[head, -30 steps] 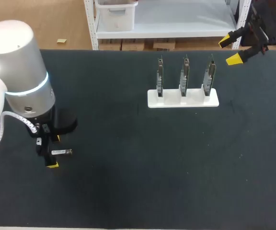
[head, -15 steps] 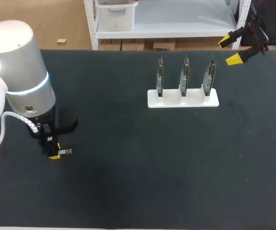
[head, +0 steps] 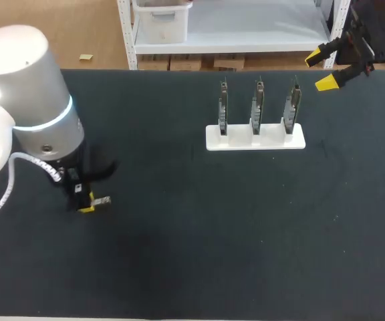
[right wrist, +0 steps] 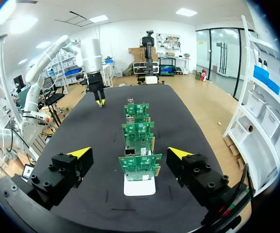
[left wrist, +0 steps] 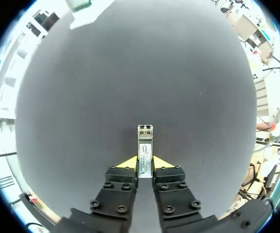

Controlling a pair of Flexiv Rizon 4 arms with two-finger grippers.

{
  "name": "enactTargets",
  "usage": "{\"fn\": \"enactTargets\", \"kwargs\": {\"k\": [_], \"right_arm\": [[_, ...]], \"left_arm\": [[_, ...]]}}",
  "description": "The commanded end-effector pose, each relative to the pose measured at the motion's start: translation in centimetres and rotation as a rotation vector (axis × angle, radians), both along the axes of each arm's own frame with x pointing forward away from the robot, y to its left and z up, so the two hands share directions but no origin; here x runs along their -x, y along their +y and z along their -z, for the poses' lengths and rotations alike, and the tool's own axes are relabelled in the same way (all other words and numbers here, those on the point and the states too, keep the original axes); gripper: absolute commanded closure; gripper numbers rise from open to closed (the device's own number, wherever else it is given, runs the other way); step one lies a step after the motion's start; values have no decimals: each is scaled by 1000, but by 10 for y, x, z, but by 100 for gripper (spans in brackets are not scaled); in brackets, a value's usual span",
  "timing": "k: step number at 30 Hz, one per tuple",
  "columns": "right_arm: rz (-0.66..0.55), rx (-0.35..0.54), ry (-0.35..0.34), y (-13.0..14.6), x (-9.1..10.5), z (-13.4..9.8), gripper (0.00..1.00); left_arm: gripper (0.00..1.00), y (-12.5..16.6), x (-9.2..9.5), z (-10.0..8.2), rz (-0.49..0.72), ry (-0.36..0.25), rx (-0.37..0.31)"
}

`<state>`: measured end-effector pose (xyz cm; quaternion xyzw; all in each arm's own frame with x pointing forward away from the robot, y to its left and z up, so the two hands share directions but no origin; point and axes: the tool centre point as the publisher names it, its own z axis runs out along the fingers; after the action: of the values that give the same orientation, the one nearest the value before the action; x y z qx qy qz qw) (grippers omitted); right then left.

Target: Pick up the optical module with the left hand, and insert it into the network port with the right hand.

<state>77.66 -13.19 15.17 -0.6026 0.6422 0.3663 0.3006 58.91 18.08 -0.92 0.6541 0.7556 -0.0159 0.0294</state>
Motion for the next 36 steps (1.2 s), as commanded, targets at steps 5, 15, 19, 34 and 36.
{"fn": "enactTargets", "kwargs": {"k": [5,15,19,34,36], "right_arm": [[4,1,-3,0,2,0,0],[4,1,-3,0,2,0,0],[4,1,-3,0,2,0,0],[4,1,-3,0,2,0,0],[4,1,-3,0,2,0,0]], "left_arm": [[100,-24,-29,-25,14,-86,50],[100,-84,-97,-68,-62,-223,287],[100,-85,-137,-97,-199,-307,393],[100,-137,-248,-201,-304,-460,794],[100,-153,-255,-210,-267,-452,844]]}}
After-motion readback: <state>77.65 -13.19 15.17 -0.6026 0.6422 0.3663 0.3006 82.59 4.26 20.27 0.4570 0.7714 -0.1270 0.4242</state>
